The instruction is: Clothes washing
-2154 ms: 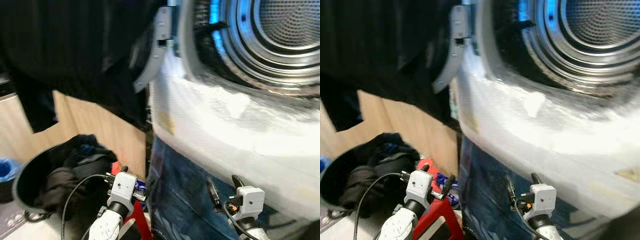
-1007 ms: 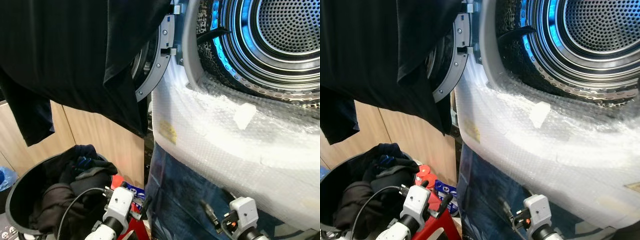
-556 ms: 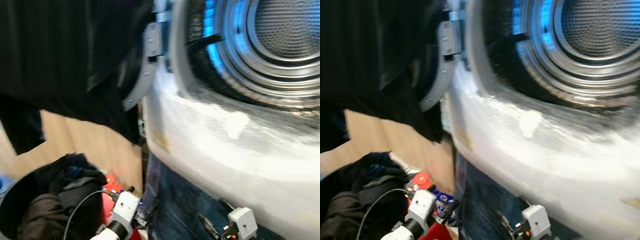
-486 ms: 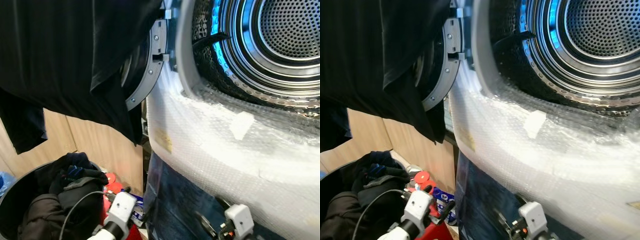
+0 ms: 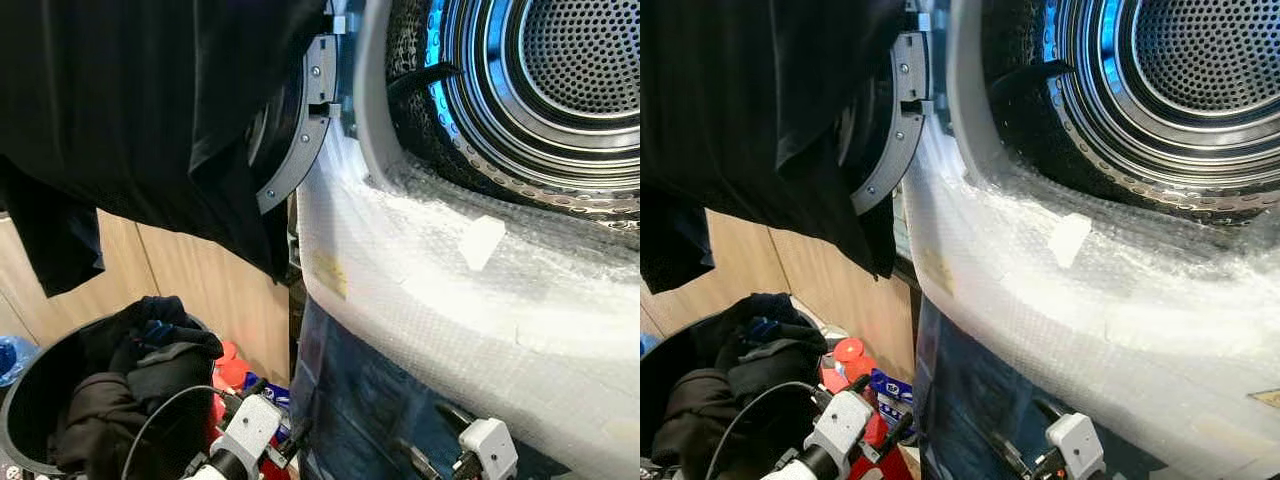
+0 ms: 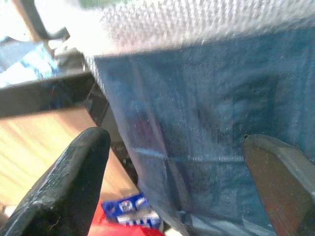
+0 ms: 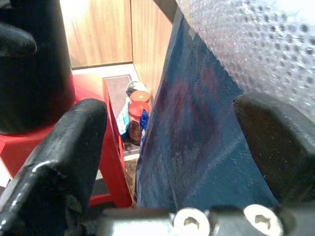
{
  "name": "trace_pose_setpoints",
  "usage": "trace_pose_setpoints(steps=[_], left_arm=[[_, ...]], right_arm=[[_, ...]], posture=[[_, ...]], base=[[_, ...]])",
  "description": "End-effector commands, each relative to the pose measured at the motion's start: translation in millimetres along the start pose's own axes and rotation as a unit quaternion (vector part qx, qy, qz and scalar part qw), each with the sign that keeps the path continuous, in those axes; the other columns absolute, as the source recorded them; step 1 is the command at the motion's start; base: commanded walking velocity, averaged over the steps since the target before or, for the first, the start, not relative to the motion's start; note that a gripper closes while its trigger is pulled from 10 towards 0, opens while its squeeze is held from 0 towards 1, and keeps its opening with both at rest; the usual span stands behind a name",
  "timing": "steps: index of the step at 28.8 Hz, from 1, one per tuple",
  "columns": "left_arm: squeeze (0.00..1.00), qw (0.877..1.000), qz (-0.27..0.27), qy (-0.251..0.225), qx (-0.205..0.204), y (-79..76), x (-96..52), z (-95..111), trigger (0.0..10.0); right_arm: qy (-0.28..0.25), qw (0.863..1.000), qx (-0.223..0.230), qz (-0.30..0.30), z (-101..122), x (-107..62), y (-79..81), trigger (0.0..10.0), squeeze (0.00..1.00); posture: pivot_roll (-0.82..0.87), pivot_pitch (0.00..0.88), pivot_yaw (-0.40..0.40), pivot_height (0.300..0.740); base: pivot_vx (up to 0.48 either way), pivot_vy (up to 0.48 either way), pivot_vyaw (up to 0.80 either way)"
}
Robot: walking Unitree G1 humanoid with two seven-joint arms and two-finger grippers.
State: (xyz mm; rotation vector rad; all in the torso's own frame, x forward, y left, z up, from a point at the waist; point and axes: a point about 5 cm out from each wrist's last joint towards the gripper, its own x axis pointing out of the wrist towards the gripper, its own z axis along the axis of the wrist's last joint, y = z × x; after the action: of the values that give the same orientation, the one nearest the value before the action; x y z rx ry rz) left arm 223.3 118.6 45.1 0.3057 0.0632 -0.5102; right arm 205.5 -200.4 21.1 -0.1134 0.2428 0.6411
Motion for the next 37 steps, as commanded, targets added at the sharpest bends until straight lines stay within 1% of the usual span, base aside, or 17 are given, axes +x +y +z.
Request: trace_pose_setpoints(steps=[1, 4, 7, 12, 15, 17, 18, 19, 21, 22, 24, 25, 30, 32, 33, 35, 37], left_arm=[[0.0, 1.0, 0.008, -0.014, 0.017, 1.2, 0.2, 10.1, 10.0], [0.0, 0.999, 0.039, -0.009, 0.033, 6.5, -0.2, 13.7, 10.0], [0.0, 0.995, 0.095, 0.012, 0.022, 17.2, 1.9, 16.3, 10.0], [0.0, 0.994, 0.107, 0.018, 0.033, 19.8, 2.1, 20.3, 10.0], [0.0, 0.983, 0.18, -0.013, 0.031, 27.6, -11.2, 37.5, 10.0], [0.0, 0.979, 0.197, -0.013, 0.044, 26.7, -18.0, 42.0, 10.0], [0.0, 0.979, 0.189, -0.008, 0.074, 24.3, -18.7, 43.4, 10.0], [0.0, 0.976, 0.201, 0.002, 0.085, 25.2, -19.8, 43.9, 10.0], [0.0, 0.974, 0.215, 0.007, 0.073, 27.1, -20.6, 43.3, 10.0], [0.0, 0.962, 0.264, 0.011, 0.064, 36.7, -24.5, 43.2, 10.0], [0.0, 0.956, 0.287, 0.012, 0.062, 41.2, -27.5, 43.9, 10.0], [0.0, 0.948, 0.313, 0.017, 0.048, 44.3, -32.8, 43.6, 10.0], [0.0, 0.941, 0.338, 0.03, 0.02, 49.3, -42.3, 39.5, 10.0], [0.0, 0.938, 0.345, 0.037, 0.0, 51.9, -44.5, 37.6, 10.0], [0.0, 0.933, 0.358, 0.04, -0.013, 53.9, -46.5, 36.4, 10.0], [0.0, 0.931, 0.361, 0.041, -0.026, 53.8, -47.1, 35.7, 10.0], [0.0, 0.929, 0.368, 0.048, -0.014, 53.5, -48.9, 34.2, 10.0]], right_arm=[[-0.015, 1.0, -0.011, -0.009, 11.7, -2.3, -12.8, 10.0, 0.0], [-0.013, 1.0, -0.019, -0.009, 13.4, -3.6, -16.7, 10.0, 0.0], [-0.013, 1.0, -0.017, -0.009, 14.4, -3.4, -19.5, 10.0, 0.0], [-0.012, 1.0, -0.017, -0.005, 14.7, -3.5, -19.2, 10.0, 0.0], [-0.011, 1.0, -0.018, 0.003, 14.7, 0.0, -16.6, 10.0, 0.0], [-0.01, 1.0, -0.017, 0.005, 14.4, 1.1, -16.1, 10.0, 0.0], [-0.009, 1.0, -0.017, 0.005, 13.9, 1.5, -16.2, 10.0, 0.0], [-0.007, 1.0, -0.015, 0.005, 12.6, 2.7, -15.4, 10.0, 0.0], [-0.006, 1.0, -0.014, 0.006, 12.0, 3.4, -14.8, 10.0, 0.0], [-0.005, 1.0, -0.013, 0.01, 10.5, 5.8, -11.6, 10.0, 0.0], [-0.004, 1.0, -0.013, 0.015, 9.9, 7.5, -9.4, 10.0, 0.0], [-0.004, 1.0, -0.013, 0.016, 10.0, 8.6, -8.6, 10.0, 0.0], [-0.003, 1.0, -0.013, 0.016, 10.0, 10.9, -9.4, 10.0, 0.0], [-0.002, 1.0, -0.014, 0.017, 10.1, 11.7, -9.8, 10.0, 0.0], [-0.002, 1.0, -0.015, 0.017, 10.2, 12.2, -10.1, 10.0, 0.0], [-0.002, 1.0, -0.016, 0.018, 10.5, 12.6, -10.6, 10.0, 0.0], [-0.002, 1.0, -0.018, 0.017, 10.5, 12.8, -11.0, 10.0, 0.0]], posture=[[0.01, 0.0, -0.021, 0.74], [0.01, 0.0, -0.023, 0.74], [0.01, 0.0, -0.025, 0.74], [0.01, 0.0, -0.025, 0.74], [0.04, 0.0, -0.027, 0.74], [0.04, 0.0, -0.03, 0.74], [0.05, 0.0, -0.033, 0.74], [0.06, 0.0, -0.034, 0.74], [0.06, 0.0, -0.034, 0.74], [0.06, 0.0, -0.037, 0.74], [0.06, 0.0, -0.038, 0.74], [0.07, 0.0, -0.039, 0.74], [0.08, 0.0, -0.042, 0.74], [0.08, 0.0, -0.043, 0.74], [0.08, 0.0, -0.044, 0.74], [0.08, 0.0, -0.044, 0.74], [0.08, 0.0, -0.043, 0.74]], base=[[0.0, 0.0, 0.0], [0.0, 0.0, 0.0], [0.0, 0.0, 0.0], [0.0, 0.0, 0.0], [0.0, 0.0, 0.0], [0.0, 0.0, 0.0], [0.0, 0.0, 0.0], [0.0, 0.0, 0.0], [0.0, 0.0, 0.0], [0.0, 0.0, 0.0], [0.0, 0.0, 0.0], [0.0, 0.0, 0.0], [0.0, 0.0, 0.0], [0.0, 0.0, 0.0], [0.0, 0.0, 0.0], [0.0, 0.0, 0.0], [0.0, 0.0, 0.0]])
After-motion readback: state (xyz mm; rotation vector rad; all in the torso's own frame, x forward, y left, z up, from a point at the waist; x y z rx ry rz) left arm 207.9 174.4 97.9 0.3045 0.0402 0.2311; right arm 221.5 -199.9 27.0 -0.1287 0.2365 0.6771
